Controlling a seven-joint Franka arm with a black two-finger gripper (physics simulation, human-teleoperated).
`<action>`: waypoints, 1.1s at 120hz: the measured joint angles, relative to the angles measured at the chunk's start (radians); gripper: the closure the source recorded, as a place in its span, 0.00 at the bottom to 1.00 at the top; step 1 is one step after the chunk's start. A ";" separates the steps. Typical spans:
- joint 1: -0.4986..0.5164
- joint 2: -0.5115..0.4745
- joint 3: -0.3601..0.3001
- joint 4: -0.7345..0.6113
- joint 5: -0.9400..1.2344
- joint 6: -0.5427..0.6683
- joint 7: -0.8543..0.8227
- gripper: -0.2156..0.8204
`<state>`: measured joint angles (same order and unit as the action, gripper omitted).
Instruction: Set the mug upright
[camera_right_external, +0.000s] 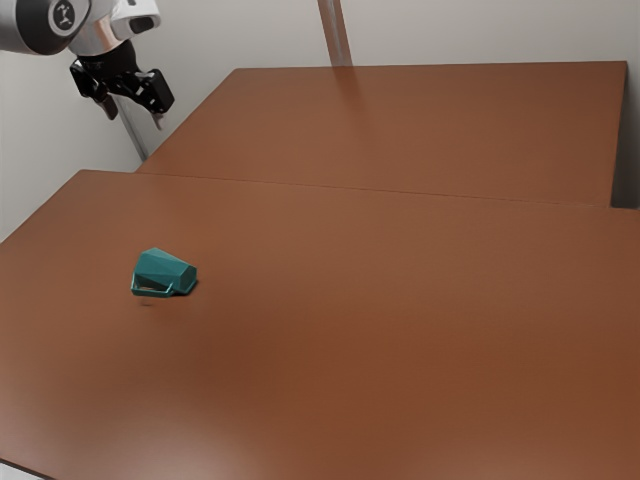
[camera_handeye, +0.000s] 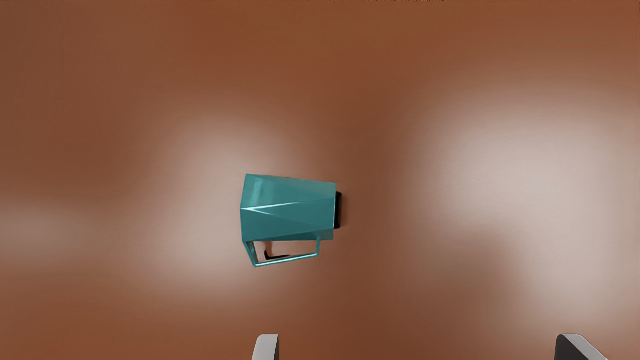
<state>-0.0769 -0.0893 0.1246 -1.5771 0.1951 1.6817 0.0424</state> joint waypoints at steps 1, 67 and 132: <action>0.000 0.000 0.000 0.000 0.000 0.000 0.000 0.21; 0.218 0.115 0.100 -0.034 -0.229 0.012 0.002 0.21; 0.408 0.514 0.189 0.023 -0.653 0.013 0.110 0.21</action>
<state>0.3314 0.4248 0.3134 -1.5544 -0.4576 1.6942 0.1525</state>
